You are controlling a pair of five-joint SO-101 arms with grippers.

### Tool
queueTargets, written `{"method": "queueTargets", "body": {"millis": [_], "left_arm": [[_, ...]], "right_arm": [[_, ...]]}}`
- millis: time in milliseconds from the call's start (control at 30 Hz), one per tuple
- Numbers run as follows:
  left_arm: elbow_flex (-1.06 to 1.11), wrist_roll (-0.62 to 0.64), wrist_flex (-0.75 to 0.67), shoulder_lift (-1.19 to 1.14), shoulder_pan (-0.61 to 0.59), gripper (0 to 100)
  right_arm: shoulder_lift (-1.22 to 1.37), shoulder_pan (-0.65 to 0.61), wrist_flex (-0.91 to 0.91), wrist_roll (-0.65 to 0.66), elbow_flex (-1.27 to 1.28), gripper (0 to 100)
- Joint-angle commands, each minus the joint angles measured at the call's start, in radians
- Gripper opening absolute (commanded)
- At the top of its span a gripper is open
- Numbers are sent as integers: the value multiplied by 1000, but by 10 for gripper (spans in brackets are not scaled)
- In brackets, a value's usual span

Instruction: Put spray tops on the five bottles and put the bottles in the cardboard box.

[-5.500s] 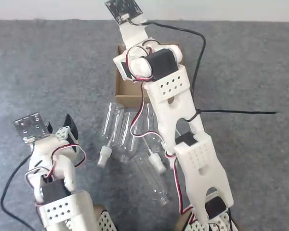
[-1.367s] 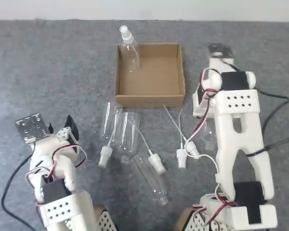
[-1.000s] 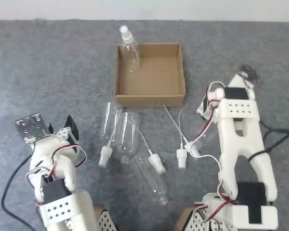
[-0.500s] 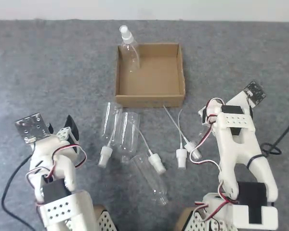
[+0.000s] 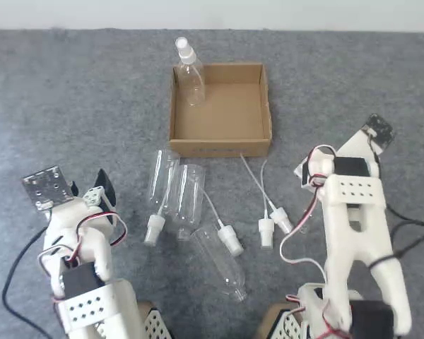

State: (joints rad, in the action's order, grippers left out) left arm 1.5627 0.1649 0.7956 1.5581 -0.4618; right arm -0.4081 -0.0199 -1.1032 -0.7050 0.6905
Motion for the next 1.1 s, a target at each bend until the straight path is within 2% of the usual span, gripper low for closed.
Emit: {"method": "queueTargets", "body": {"millis": [0,100,200,367,733,900,1067], "left_arm": [[-15,-6,-35,17,-5,200],[-15,-6,-35,17,-5,200],[-15,-6,-35,17,-5,200],[-13,-6,-35,17,-5,200],[-13,-6,-35,17,-5,200],[-13,-6,-35,17,-5,200],[-13,-6,-35,17,-5,200]], "right_arm": [[-120,8,-125,229,-129,366],[-119,13,-177,440,-190,365],[-97,36,-228,761,-230,366],[-62,64,-243,1208,-262,366],[15,136,-243,1903,-259,369],[79,150,-243,2085,-258,394],[166,148,-240,2168,-258,457]]}}
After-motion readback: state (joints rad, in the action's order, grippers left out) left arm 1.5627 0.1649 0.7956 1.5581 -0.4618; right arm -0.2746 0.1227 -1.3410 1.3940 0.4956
